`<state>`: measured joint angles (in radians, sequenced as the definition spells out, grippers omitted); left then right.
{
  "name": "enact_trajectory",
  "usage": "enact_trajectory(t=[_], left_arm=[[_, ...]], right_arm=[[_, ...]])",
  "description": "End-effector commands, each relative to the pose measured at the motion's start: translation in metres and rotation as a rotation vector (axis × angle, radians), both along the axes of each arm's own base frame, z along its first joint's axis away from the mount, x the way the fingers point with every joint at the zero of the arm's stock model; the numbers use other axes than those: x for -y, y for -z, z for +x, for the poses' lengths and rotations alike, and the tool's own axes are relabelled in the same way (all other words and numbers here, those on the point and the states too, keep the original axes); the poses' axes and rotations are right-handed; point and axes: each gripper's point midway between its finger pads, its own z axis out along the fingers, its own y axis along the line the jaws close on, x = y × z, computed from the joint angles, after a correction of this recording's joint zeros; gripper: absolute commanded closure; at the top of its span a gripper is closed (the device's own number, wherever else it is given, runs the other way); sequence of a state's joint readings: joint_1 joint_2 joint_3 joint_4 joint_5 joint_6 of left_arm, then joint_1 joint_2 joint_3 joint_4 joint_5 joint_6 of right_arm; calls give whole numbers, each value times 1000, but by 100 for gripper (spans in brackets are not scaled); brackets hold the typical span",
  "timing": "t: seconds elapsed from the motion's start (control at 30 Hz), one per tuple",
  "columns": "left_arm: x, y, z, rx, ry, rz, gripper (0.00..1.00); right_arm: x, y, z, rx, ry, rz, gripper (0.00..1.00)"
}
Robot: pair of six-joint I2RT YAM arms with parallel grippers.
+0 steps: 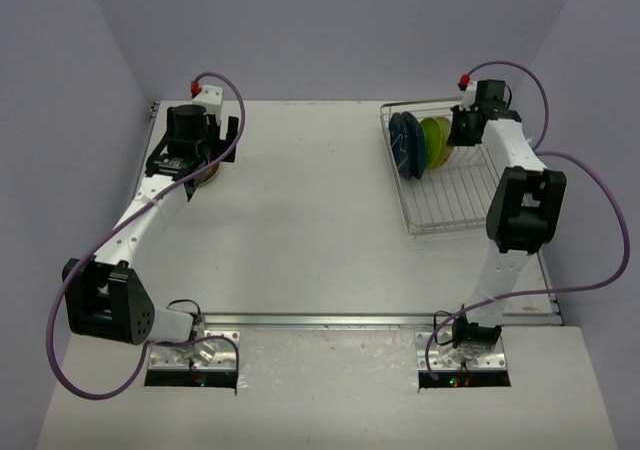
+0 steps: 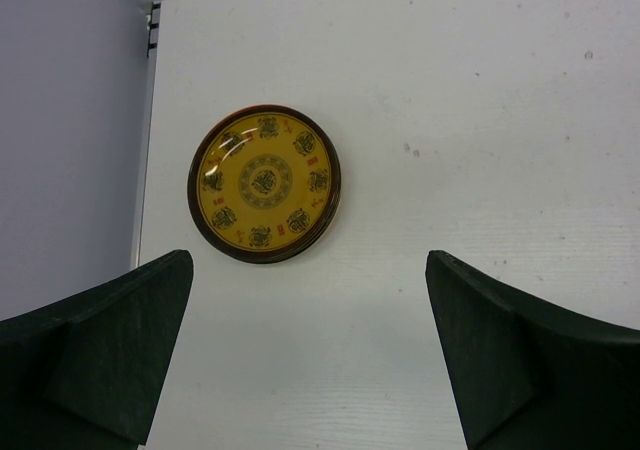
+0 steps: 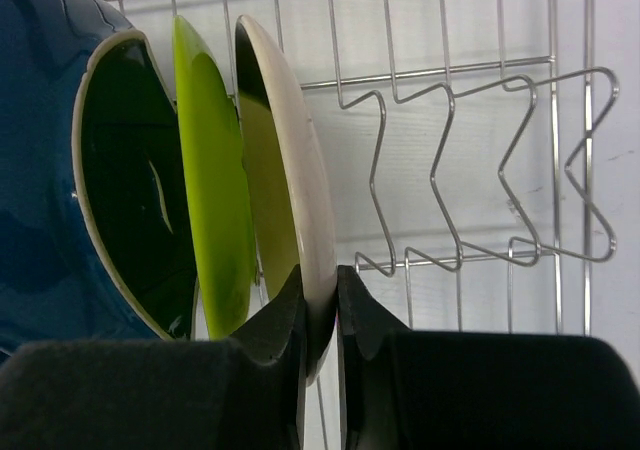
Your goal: Unload the plates from the dish rack
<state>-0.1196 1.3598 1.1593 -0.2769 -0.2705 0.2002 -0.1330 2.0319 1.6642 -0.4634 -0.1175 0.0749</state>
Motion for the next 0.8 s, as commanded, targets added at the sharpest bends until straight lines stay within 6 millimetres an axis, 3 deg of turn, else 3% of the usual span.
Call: enact_trajectory(t=[0.0, 0.1, 0.3, 0.4, 0.5, 0.57, 0.6, 0.67, 0.77], left_arm=[[5, -36, 7, 93, -8, -27, 0], [3, -40, 7, 100, -20, -28, 0], [2, -45, 7, 96, -56, -59, 0], [19, -54, 5, 100, 19, -127, 0], [70, -67, -6, 100, 286, -258, 0], [123, -79, -31, 80, 576, -398, 0], [136, -83, -39, 73, 655, -433, 0], [161, -94, -57, 63, 776, -521, 2], [180, -101, -68, 53, 861, -548, 9]], right_arm=[[-24, -88, 8, 204, -70, -97, 100], [-31, -114, 7, 268, -86, -207, 100], [-4, -200, 0, 403, 7, -373, 100], [1, -237, -13, 472, 25, -411, 100], [-27, -248, -32, 523, -78, -298, 100], [-76, -243, -54, 549, -255, -141, 100], [-83, -240, -61, 546, -277, -116, 100], [-133, -231, -90, 537, -476, 66, 100], [-182, -209, -125, 462, -612, 272, 100]])
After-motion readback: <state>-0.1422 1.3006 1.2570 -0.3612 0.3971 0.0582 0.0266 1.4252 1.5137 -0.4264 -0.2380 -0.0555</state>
